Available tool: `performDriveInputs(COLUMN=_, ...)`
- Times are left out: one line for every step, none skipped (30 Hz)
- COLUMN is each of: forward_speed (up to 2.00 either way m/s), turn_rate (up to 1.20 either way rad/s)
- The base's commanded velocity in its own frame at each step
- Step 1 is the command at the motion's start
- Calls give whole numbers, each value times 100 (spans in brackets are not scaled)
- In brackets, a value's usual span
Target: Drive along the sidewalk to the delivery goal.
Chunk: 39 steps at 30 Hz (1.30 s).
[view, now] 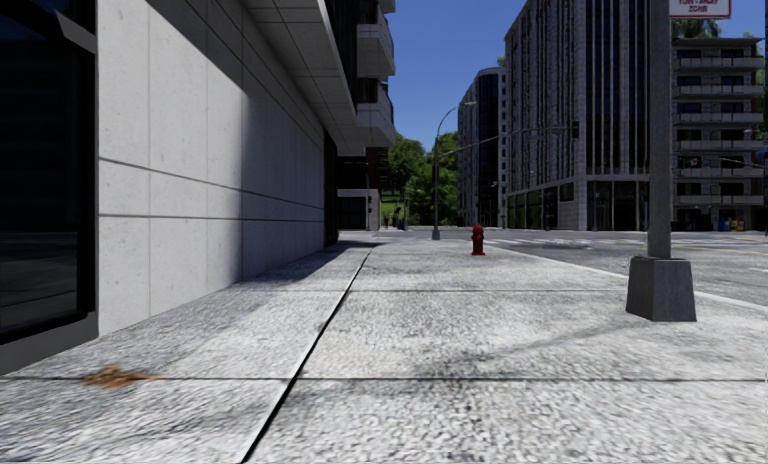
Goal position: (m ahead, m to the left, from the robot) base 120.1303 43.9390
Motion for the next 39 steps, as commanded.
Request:
performDriveInputs(forward_speed=200, turn_rate=24)
performDriveInputs(forward_speed=200, turn_rate=0)
performDriveInputs(forward_speed=200, turn_rate=0)
performDriveInputs(forward_speed=200, turn_rate=0)
performDriveInputs(forward_speed=200, turn_rate=0)
performDriveInputs(forward_speed=200, turn_rate=0)
performDriveInputs(forward_speed=200, turn_rate=0)
performDriveInputs(forward_speed=200, turn_rate=0)
performDriveInputs(forward_speed=200, turn_rate=0)
performDriveInputs(forward_speed=200, turn_rate=0)
performDriveInputs(forward_speed=200, turn_rate=0)
performDriveInputs(forward_speed=200, turn_rate=0)
performDriveInputs(forward_speed=200, turn_rate=0)
performDriveInputs(forward_speed=200, turn_rate=0)
performDriveInputs(forward_speed=200, turn_rate=0)
performDriveInputs(forward_speed=200, turn_rate=0)
performDriveInputs(forward_speed=200, turn_rate=0)
performDriveInputs(forward_speed=200, turn_rate=0)
performDriveInputs(forward_speed=200, turn_rate=0)
performDriveInputs(forward_speed=200, turn_rate=0)
performDriveInputs(forward_speed=200, turn_rate=0)
performDriveInputs(forward_speed=200, turn_rate=0)
performDriveInputs(forward_speed=200, turn_rate=0)
performDriveInputs(forward_speed=200, turn_rate=0)
performDriveInputs(forward_speed=200, turn_rate=0)
performDriveInputs(forward_speed=200, turn_rate=0)
performDriveInputs(forward_speed=200, turn_rate=0)
performDriveInputs(forward_speed=200, turn_rate=0)
performDriveInputs(forward_speed=200, turn_rate=0)
performDriveInputs(forward_speed=200, turn_rate=0)
performDriveInputs(forward_speed=200, turn_rate=0)
performDriveInputs(forward_speed=200, turn_rate=0)
performDriveInputs(forward_speed=200, turn_rate=0)
performDriveInputs(forward_speed=200, turn_rate=0)
performDriveInputs(forward_speed=200, turn_rate=0)
performDriveInputs(forward_speed=200, turn_rate=0)
performDriveInputs(forward_speed=200, turn_rate=0)
performDriveInputs(forward_speed=200, turn_rate=0)
performDriveInputs(forward_speed=200, turn_rate=0)
